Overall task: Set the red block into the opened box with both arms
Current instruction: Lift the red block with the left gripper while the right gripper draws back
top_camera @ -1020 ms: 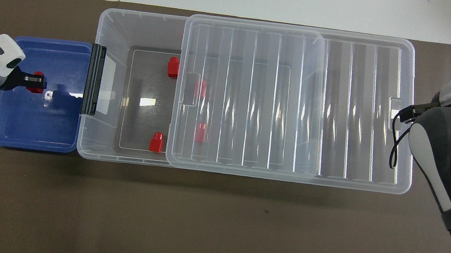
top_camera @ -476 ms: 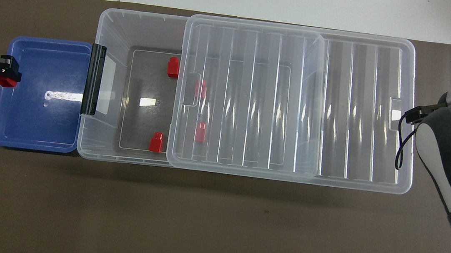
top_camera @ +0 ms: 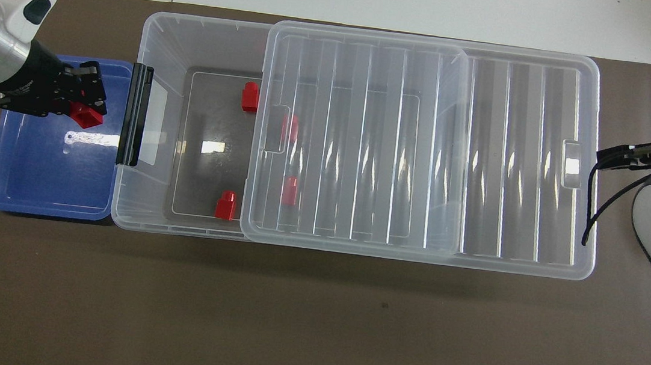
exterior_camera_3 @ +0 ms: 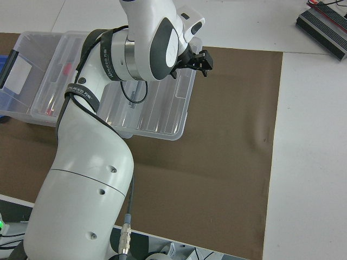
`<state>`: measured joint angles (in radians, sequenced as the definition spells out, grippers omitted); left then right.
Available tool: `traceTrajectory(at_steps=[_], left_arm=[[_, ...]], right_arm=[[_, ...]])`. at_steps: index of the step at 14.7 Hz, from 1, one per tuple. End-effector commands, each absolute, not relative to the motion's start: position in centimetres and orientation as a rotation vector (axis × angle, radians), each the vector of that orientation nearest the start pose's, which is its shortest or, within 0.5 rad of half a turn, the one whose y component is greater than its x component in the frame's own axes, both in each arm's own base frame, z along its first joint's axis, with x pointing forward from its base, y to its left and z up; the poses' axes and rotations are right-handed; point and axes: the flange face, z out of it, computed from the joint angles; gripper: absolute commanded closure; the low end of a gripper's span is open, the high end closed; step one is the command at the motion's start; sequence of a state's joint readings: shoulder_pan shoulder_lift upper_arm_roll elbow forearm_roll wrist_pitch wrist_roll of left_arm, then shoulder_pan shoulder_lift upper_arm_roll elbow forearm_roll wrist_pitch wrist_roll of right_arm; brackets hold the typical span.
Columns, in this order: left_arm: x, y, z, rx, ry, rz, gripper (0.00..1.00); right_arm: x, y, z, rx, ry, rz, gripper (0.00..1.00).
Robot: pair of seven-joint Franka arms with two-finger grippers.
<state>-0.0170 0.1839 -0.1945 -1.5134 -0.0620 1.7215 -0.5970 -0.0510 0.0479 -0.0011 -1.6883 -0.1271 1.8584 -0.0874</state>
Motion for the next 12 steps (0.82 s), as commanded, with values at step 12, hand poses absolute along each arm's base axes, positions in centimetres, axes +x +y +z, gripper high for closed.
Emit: traceTrajectory(at_steps=[12], left_arm=[[56.6, -21.1, 42.4, -3.122, -0.406, -0.224, 1.0]], right_arm=[[55.1, -3.1, 60.3, -3.128, 0.313, 0.022, 0.0]])
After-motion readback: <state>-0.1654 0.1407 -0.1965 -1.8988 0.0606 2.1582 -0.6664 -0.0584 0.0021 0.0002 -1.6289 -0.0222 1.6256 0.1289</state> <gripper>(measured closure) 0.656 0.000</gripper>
